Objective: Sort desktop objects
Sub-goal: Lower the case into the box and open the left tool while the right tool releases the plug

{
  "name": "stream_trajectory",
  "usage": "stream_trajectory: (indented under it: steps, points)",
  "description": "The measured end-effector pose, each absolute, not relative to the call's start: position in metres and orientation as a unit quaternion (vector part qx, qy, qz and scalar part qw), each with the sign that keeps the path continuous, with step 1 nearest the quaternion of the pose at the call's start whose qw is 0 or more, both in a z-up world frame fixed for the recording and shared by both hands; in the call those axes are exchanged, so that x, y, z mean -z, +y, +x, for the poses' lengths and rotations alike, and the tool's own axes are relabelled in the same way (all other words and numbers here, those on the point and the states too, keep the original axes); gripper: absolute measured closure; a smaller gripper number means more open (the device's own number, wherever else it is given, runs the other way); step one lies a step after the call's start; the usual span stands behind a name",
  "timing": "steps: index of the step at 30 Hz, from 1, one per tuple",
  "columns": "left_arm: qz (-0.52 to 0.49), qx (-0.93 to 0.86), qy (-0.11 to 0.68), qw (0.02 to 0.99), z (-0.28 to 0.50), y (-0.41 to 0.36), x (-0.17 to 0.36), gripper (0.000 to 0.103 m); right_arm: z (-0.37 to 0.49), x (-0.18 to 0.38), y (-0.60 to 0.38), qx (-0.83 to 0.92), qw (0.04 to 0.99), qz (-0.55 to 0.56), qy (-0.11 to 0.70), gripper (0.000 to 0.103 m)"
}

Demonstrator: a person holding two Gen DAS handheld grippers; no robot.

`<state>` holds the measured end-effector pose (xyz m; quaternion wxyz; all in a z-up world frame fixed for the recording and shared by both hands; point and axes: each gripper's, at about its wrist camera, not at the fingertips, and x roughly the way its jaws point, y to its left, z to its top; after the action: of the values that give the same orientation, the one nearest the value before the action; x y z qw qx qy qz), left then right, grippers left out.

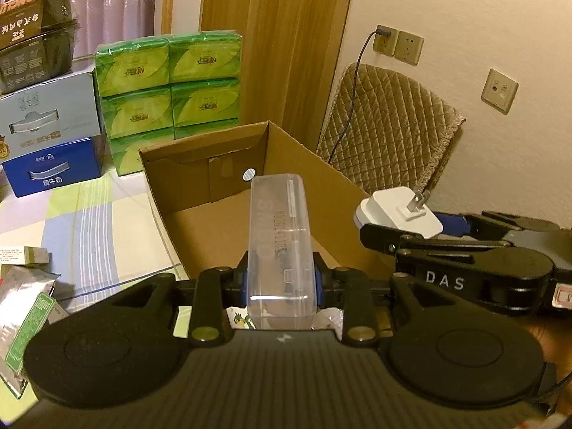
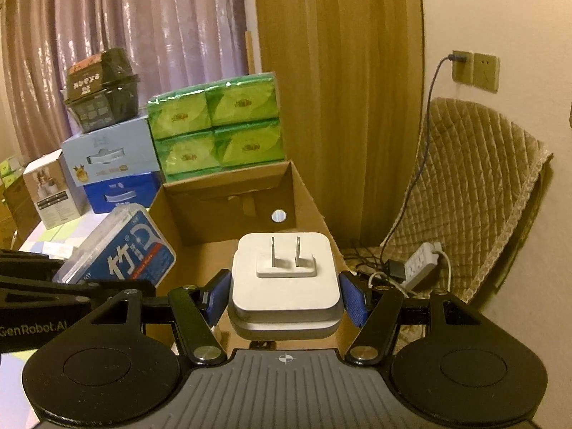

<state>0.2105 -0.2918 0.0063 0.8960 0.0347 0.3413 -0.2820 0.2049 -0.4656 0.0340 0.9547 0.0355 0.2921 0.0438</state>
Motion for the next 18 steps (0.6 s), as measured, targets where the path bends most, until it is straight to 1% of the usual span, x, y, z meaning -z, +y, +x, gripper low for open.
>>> stream_trajectory:
  steps: [18]
  points:
    - [0.021, 0.287, 0.348, 0.892, 0.23, -0.295, 0.004, 0.077, 0.215, -0.029, -0.466, -0.035, 0.953, 0.032, 0.298, 0.041]
